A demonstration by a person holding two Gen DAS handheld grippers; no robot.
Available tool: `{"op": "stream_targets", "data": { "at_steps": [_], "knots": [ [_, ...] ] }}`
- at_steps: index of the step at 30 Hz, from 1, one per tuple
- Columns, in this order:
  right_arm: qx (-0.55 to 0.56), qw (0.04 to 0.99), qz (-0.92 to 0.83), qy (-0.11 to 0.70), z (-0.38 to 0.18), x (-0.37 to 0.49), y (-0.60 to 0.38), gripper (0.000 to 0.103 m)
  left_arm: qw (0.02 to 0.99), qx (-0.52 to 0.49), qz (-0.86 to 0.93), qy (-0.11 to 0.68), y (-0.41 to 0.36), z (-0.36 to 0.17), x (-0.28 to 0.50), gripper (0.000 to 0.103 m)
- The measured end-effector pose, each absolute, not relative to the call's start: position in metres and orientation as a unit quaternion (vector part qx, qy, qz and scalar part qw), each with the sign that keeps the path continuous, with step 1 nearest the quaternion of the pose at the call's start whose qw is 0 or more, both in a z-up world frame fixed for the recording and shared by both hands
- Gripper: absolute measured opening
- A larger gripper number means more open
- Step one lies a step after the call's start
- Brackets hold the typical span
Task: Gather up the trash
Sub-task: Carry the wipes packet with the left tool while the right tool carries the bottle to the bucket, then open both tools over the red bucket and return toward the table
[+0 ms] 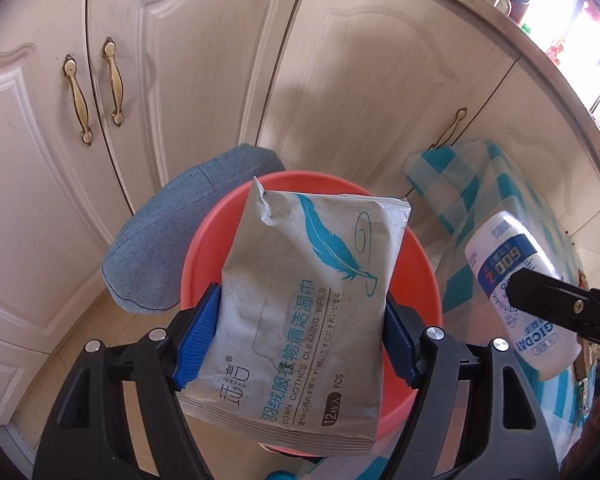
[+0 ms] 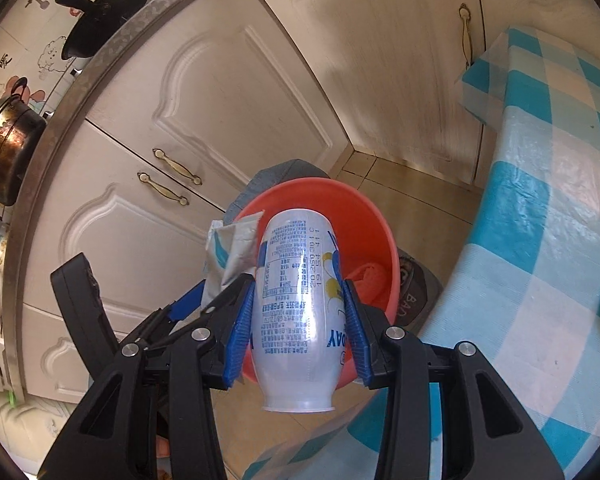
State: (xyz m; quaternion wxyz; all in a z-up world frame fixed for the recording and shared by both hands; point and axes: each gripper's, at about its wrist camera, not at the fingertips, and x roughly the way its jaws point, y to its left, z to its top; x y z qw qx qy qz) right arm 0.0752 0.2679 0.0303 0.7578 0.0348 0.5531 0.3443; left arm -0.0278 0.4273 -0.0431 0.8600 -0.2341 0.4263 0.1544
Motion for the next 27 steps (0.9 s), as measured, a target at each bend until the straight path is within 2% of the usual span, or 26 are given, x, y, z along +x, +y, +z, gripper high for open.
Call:
{"op": "stream_targets", "data": {
  "at_steps": [5,7,11,16,18,20,22,27],
  "knots": [
    [0.025,0.761,0.335,0.555,0.024,0.079,0.278,0.044,0.858,-0.219,0.163,0.435,0.428,-0.051,-0.019,0.075],
    [0.028,0.762,0.334,0.555,0.021,0.08,0.278,0.049,0.859,-0.209,0.166,0.437,0.427,-0.052,-0.014,0.079],
    [0.032,0.768,0.332,0.547,0.022,0.081,0.276,0.053,0.858,-0.197,0.178,0.441,0.428,-0.055,-0.009,0.083],
    [0.025,0.792,0.328,0.513,0.041,0.072,0.265,0.071,0.865,-0.201,0.175,0.424,0.43,-0.052,-0.015,0.088],
    [0.019,0.803,0.325,0.498,0.05,0.068,0.258,0.076,0.869,-0.193,0.175,0.42,0.43,-0.048,-0.015,0.089],
    [0.013,0.812,0.322,0.486,0.057,0.063,0.25,0.076,0.872,-0.192,0.175,0.416,0.432,-0.043,-0.017,0.089],
    [0.011,0.82,0.321,0.474,0.066,0.056,0.24,0.082,0.873,-0.198,0.175,0.41,0.435,-0.038,-0.021,0.089],
    [-0.002,0.849,0.302,0.434,0.087,0.039,0.208,0.083,0.882,-0.201,0.184,0.385,0.436,-0.02,-0.042,0.089]
  ]
}}
